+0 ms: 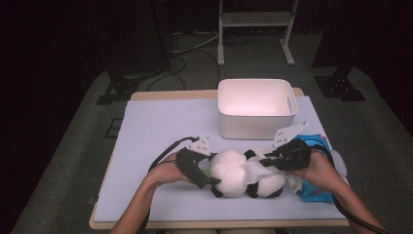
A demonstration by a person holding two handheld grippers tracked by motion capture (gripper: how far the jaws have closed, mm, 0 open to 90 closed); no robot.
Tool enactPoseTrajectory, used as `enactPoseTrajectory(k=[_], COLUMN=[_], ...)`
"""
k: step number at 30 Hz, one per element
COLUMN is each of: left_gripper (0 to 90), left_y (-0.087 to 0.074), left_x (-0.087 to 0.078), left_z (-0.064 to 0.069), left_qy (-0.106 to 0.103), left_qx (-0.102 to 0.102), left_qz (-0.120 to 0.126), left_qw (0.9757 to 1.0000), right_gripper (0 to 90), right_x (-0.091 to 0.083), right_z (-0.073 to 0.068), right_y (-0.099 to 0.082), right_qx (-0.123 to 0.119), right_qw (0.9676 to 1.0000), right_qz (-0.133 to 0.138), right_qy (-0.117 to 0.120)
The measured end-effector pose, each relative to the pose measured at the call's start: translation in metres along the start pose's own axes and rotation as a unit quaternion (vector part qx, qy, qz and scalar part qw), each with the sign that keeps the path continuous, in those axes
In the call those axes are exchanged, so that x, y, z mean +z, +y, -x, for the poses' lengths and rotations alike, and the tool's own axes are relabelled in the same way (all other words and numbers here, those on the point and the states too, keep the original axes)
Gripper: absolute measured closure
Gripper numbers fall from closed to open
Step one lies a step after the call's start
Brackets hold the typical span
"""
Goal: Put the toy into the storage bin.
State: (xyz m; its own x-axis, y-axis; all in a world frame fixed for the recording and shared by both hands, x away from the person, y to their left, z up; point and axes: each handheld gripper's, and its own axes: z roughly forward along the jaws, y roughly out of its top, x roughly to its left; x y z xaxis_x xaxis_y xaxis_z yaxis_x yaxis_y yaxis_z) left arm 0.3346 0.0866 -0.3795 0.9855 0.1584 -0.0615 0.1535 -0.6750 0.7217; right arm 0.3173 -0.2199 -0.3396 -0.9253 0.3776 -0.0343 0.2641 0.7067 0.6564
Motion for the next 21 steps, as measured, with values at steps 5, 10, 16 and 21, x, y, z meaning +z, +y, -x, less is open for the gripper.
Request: enactPoseTrajectory(k=[5, 10, 16, 21], left_gripper=[9.0, 9.0, 15.1, 17.8], left_y=[0.001, 0.002, 0.007, 0.008], left_x=[0.002, 0.006, 0.009, 0.010], left_z=[0.001, 0.003, 0.005, 0.006], left_qy=[-0.006, -0.010, -0.009, -0.003], left_qx=[0.007, 0.012, 0.016, 0.017], left_qz=[0.004, 0.005, 0.011, 0.004], left_qw=[0.9999, 0.9999, 0.9998, 0.9998], right_gripper=[80.9, 80.9, 80.9, 81.0], right_x=[-0.006, -0.011, -0.014, -0.015], right_z=[0.005, 0.010, 0.013, 0.010], right_y=[-0.008, -0.017, -0.022, -0.018], right_qx=[0.012, 0.027, 0.039, 0.035], right_qw=[0.9999, 0.9996, 0.9991, 0.9991], right_qz=[0.003, 0.010, 0.013, 0.017], right_qy=[-0.002, -0.005, -0.009, -0.015])
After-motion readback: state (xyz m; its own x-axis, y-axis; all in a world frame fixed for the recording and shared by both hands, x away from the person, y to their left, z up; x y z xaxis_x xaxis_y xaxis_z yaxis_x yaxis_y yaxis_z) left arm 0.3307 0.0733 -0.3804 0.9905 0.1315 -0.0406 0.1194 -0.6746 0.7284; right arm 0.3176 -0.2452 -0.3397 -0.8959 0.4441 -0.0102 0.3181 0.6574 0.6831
